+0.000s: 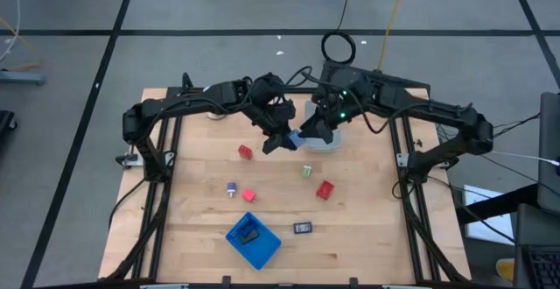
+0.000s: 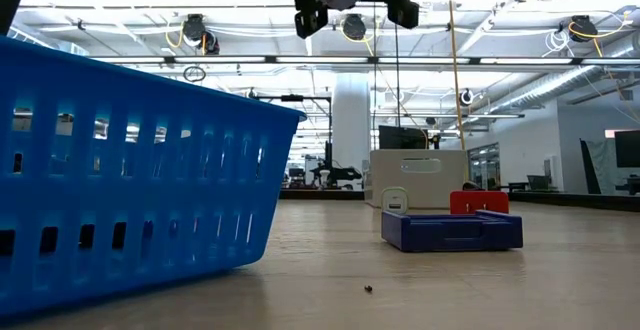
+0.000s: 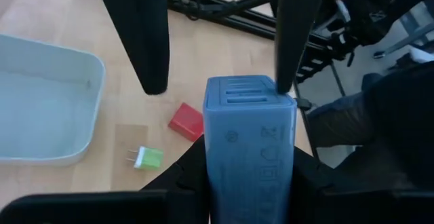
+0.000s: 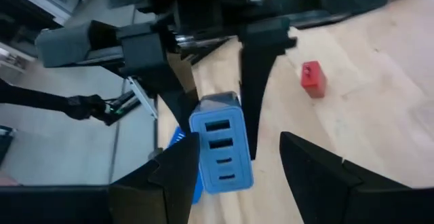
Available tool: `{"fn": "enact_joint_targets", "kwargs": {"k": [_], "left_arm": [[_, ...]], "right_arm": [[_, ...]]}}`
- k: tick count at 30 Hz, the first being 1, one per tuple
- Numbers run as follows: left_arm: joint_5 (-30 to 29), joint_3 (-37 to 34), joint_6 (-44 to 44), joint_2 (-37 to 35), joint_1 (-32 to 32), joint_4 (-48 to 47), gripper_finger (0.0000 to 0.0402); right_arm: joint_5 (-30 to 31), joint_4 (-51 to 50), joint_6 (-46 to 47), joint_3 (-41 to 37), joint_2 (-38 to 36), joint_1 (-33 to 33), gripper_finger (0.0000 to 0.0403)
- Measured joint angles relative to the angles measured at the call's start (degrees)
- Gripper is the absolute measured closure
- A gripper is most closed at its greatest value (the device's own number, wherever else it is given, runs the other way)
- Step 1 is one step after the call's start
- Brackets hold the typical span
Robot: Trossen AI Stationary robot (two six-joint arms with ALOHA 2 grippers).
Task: Pick & Place Office items
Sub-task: Put the light blue charger adapter into the gray bin
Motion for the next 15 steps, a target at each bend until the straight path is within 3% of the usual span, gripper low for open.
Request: {"fn": "enact_joint_targets", "kwargs": {"k": [15], "left_arm": [[2.46,0.02,-0.40,0.02,0.64,0.01,0.0286]], "right_arm": [[0.24,6.03,3.65,-1.04,-0.04,2.36,0.0206]]}}
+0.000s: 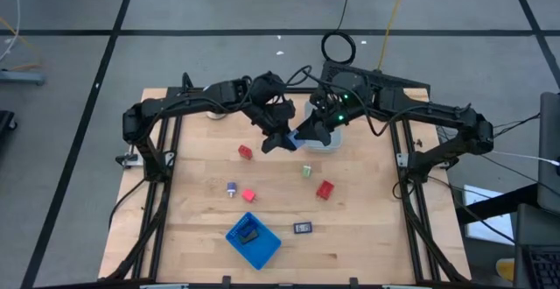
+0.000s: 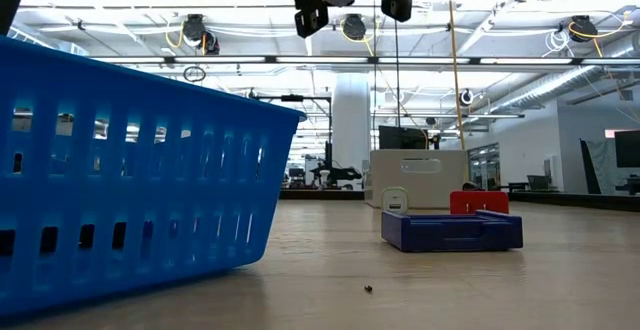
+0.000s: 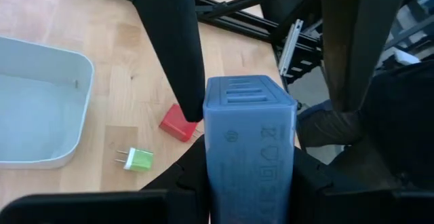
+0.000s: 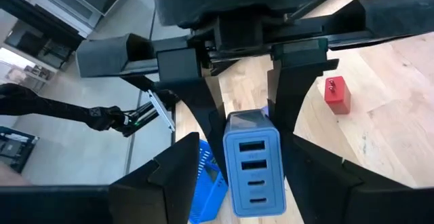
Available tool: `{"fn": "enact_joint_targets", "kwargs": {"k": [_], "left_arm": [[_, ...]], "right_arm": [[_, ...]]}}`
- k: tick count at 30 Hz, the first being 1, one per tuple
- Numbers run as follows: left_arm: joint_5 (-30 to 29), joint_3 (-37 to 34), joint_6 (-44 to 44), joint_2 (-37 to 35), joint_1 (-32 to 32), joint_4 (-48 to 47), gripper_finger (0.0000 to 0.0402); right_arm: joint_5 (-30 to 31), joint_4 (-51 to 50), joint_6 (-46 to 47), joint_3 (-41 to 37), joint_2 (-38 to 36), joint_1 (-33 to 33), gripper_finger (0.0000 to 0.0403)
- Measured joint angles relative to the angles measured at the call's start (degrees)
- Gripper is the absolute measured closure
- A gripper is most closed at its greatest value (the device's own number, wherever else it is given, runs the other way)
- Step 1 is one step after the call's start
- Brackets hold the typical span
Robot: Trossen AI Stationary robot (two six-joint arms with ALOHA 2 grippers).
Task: Pick & Place Office items
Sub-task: Put the light blue charger adapter into the gray bin
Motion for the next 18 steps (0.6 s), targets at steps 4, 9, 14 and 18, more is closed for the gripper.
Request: {"fn": "enact_joint_targets", "kwargs": {"k": [4,9,14,18], "left_arm": [[0.76,0.00,-1.30,0.00,0.40,0.10,0.0286],[1.78,0.00,-2.59,0.00,0.84,0.37,0.0286],[3.87,-0.01,-2.40,0.00,0.89,0.73,0.0286],[5.30,0.00,-1.52,0.00,0.45,0.75,0.0286]], "right_arm": [[0.07,0.54,1.06,0.00,0.00,-0.01,0.0206],[0.20,0.74,1.27,0.00,0.00,-0.02,0.0206],[-0.08,0.77,-0.18,0.02,0.00,0.02,0.0206],[-0.20,0.44,-0.47,0.02,0.00,0.04,0.0206]]}}
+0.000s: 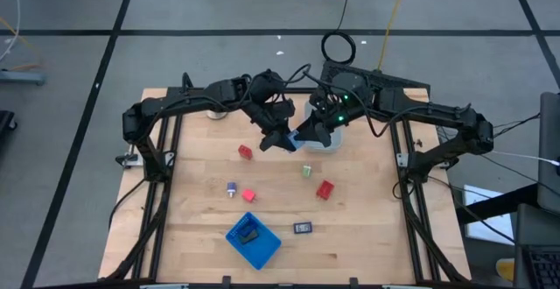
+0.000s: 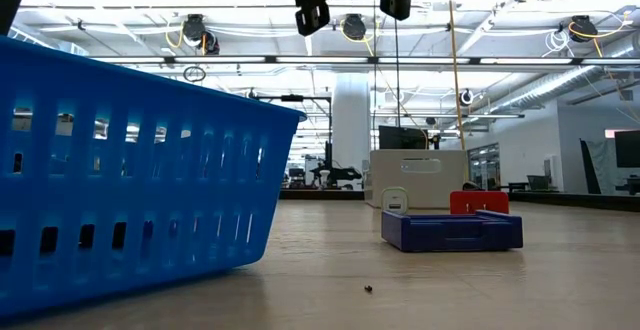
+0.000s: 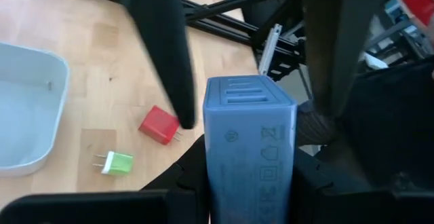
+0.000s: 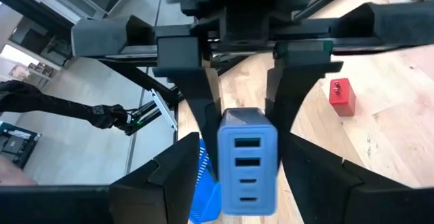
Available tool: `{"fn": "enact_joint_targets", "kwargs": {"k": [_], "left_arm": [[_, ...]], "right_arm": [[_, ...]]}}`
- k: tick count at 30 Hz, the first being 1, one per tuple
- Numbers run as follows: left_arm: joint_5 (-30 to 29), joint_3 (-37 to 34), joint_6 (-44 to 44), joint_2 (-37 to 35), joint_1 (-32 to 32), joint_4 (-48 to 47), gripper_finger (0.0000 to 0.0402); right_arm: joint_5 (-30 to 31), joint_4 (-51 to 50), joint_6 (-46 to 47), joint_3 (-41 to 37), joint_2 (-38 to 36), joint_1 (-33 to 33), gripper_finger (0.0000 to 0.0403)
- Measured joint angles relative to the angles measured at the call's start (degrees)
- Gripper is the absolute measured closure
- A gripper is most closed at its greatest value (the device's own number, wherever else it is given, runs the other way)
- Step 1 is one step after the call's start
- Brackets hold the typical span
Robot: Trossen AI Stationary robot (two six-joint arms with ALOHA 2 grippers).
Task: Pick & Place Office items
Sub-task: Put the light blue charger adapter into the gray bin
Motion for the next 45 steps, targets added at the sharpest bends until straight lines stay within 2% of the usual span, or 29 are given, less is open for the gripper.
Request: {"fn": "enact_joint_targets", "kwargs": {"k": [14,24,28,34,45], "left_arm": [[2.99,0.00,-1.50,0.02,0.89,0.30,0.0286],[5.28,0.00,-2.84,0.02,1.84,4.38,0.0286],[5.14,0.00,-2.32,0.02,1.77,2.84,0.0286],[4.42,0.00,-2.53,0.02,1.97,2.49,0.0286],[3.03,0.00,-2.84,0.02,1.97,2.53,0.0286]], "right_arm": [[0.09,-0.02,-0.02,0.01,0.00,0.00,0.0206],[0.17,-0.04,-0.02,0.02,0.00,-0.02,0.0208],[0.14,-0.02,-0.02,0.02,0.00,-0.02,0.0230],[0.03,-0.13,0.12,0.02,0.00,-0.02,0.0288],[-0.23,-0.21,-0.69,0.02,0.00,-0.07,0.0289]]}}
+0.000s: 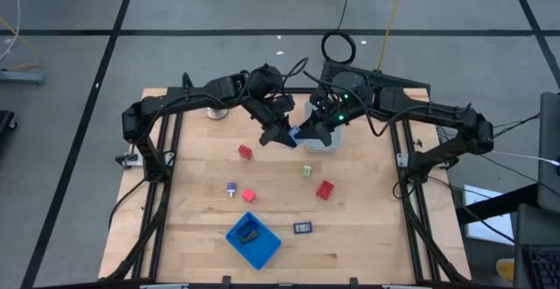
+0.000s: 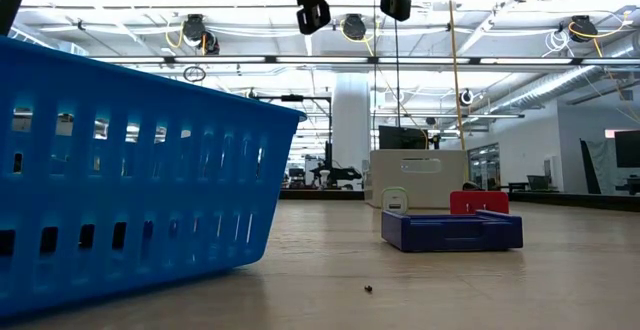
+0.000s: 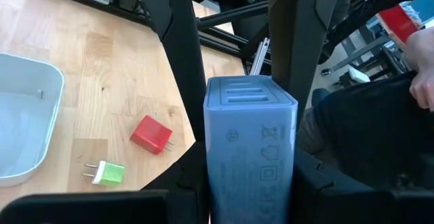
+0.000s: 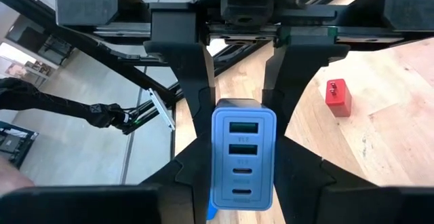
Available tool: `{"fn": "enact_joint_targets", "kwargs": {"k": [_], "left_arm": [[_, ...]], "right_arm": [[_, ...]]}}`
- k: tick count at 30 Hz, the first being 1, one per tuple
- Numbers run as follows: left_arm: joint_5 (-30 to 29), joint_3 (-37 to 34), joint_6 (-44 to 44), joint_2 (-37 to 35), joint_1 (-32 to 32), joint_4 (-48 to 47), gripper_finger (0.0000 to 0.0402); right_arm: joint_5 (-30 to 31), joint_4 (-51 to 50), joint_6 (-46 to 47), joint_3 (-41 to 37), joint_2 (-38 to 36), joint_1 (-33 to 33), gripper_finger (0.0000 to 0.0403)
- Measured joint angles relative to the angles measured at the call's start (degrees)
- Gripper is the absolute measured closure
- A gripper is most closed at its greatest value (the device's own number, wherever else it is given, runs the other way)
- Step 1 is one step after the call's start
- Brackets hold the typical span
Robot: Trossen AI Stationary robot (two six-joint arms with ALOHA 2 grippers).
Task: Pick & Place Office items
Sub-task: Put the light blue charger adapter into the gray bin
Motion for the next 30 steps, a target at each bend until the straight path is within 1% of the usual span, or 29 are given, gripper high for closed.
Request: {"fn": "enact_joint_targets", "kwargs": {"k": [2,8,12,19,24,30], "left_arm": [[-0.54,0.00,-0.61,0.00,-0.04,0.04,0.0281],[-2.91,0.04,-1.17,0.00,-0.02,0.07,0.0197],[-4.18,0.04,-1.17,0.00,-0.04,0.02,0.0163],[-4.45,0.04,-1.37,0.00,0.00,0.02,0.0139],[-4.51,0.04,-1.88,0.00,0.02,-0.67,0.0137],[-3.83,0.04,-1.91,0.00,0.05,-3.98,0.0126]], "right_arm": [[-0.83,0.02,-0.01,0.00,0.00,0.00,0.0289],[-0.84,0.12,-0.45,0.00,0.00,0.00,0.0289],[-0.88,0.10,-0.66,0.00,0.00,0.00,0.0289],[-1.02,0.19,-0.66,0.00,0.00,0.00,0.0289],[-0.99,0.19,-0.87,0.00,0.00,-0.07,0.0289],[-1.04,0.13,-1.92,0.00,0.02,-0.28,0.0289]]}}
